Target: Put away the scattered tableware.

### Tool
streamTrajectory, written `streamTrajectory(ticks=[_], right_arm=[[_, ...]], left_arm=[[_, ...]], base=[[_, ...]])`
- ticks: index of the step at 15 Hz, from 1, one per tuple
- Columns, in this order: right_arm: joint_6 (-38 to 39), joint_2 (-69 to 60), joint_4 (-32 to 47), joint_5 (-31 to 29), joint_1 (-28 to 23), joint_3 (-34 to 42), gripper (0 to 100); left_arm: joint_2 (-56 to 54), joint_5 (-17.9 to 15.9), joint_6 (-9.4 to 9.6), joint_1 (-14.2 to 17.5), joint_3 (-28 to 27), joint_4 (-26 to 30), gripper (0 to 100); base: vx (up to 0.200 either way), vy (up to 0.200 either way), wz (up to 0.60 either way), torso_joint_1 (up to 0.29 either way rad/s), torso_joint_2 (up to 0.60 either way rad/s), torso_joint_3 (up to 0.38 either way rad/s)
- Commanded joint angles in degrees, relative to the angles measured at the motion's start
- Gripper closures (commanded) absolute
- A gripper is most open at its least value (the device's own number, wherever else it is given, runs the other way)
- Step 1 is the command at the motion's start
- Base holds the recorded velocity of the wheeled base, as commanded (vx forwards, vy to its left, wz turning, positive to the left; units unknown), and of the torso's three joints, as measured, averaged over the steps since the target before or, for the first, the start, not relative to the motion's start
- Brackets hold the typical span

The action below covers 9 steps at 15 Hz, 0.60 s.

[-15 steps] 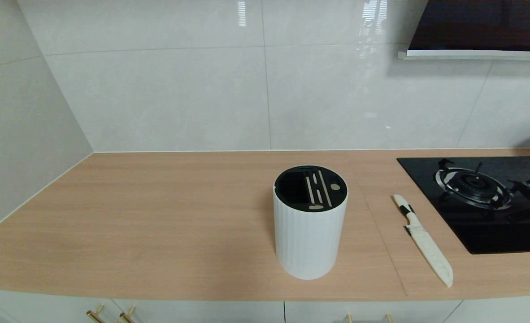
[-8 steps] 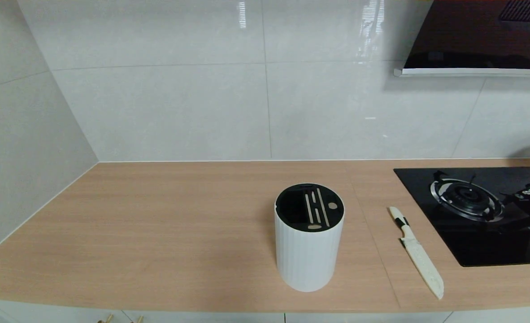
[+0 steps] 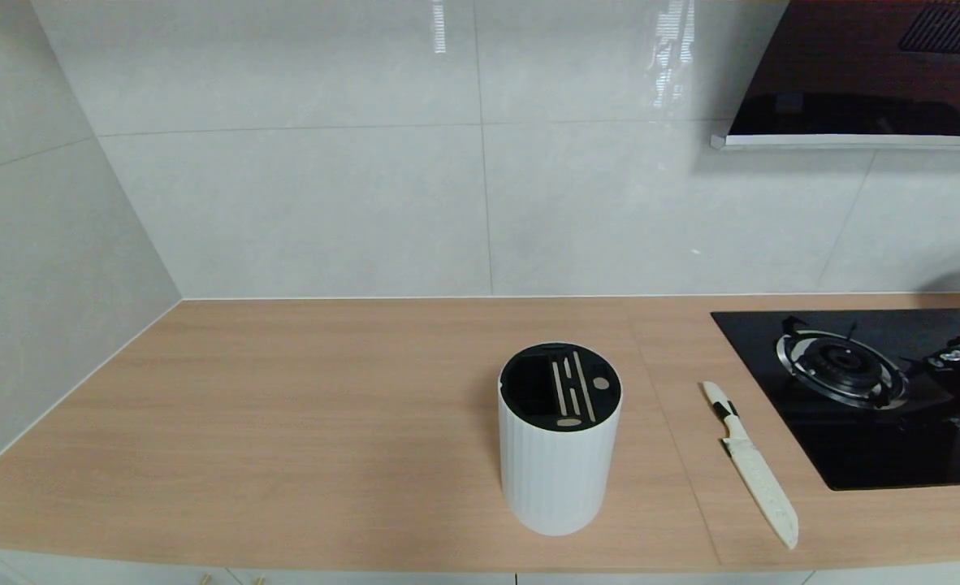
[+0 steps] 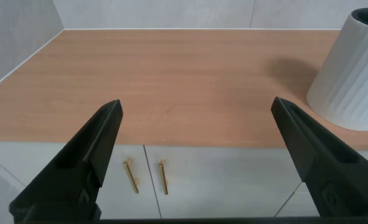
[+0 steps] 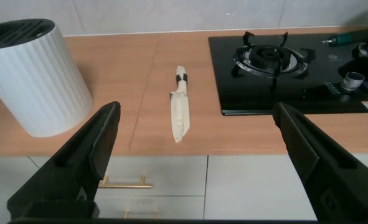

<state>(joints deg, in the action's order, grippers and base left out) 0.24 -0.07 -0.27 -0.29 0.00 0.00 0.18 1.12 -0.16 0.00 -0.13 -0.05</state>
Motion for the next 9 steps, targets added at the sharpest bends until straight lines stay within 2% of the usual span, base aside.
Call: streamTrajectory(ticks=[1, 3, 5, 9], right_arm=[[-1.12, 0.34, -0.08, 0.12, 0.09, -0.44, 0], [1.60, 7.90, 0.36, 3.46, 1.85, -11.16, 0], [1.07, 22.22, -0.08, 5.83, 3.60, -16.35, 0], [-0.33, 50.52, -0.08, 6.18, 4.57, -26.89, 0]], left_arm=[[-0.01, 0.02, -0.02, 0.00, 0.05, 0.05, 0], [-0.01, 0.02, -0.02, 0.00, 0.05, 0.05, 0], [-0.01, 0.02, -0.02, 0.00, -0.04, -0.04, 0], [-0.01, 0.02, -0.02, 0.00, -0.04, -0.04, 0]], base=[[0.000, 0.000, 0.00, 0.000, 0.00, 0.000], [0.000, 0.000, 0.00, 0.000, 0.00, 0.000], [0.000, 0.000, 0.00, 0.000, 0.00, 0.000], [0.000, 0.000, 0.00, 0.000, 0.00, 0.000]])
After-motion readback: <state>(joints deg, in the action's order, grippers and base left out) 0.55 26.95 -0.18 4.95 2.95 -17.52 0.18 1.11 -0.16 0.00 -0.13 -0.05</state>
